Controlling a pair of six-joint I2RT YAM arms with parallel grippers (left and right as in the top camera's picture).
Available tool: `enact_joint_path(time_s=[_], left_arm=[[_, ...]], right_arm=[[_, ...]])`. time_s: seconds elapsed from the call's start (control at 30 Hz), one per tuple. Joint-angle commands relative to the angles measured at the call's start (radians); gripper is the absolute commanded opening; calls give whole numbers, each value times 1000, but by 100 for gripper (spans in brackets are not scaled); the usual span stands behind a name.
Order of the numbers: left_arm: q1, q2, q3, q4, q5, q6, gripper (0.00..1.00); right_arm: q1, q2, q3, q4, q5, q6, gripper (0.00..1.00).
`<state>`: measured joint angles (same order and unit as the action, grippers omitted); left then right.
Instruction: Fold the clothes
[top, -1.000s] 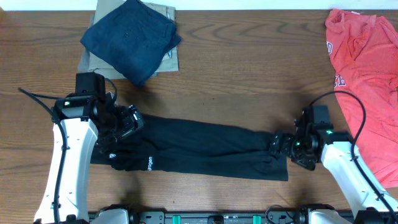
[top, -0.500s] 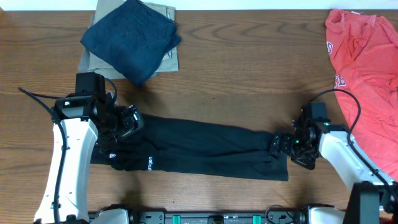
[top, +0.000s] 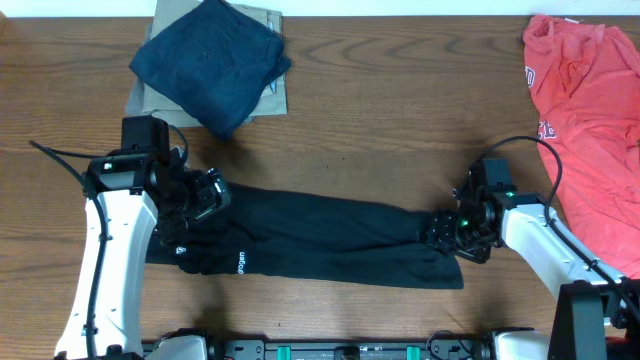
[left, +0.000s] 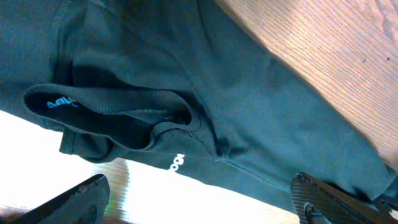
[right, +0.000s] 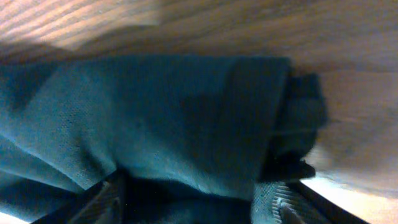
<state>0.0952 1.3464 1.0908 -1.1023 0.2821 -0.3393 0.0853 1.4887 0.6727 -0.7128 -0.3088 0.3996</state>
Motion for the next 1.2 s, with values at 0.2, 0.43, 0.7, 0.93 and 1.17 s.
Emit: enact_joint_path(time_s=[0.2,0.43,0.7,0.93,1.17], left_arm=[[-3,-3,9,-4,-6,30,95],[-3,-3,9,-4,-6,30,94],[-3,-3,8,-3,-6,29,94],[-3,-3,-2,1,-6,29,94],[-3,-2,-8,18,-6,29,94]], right_arm=[[-14,43,-37,14,-31,7,11],[-86,43,61,-137,109,5,1],[-175,43,309,-377,303,3,1],[-154,43,420,-410,270,3,1],[-55,43,423,-352,98,-23,1]])
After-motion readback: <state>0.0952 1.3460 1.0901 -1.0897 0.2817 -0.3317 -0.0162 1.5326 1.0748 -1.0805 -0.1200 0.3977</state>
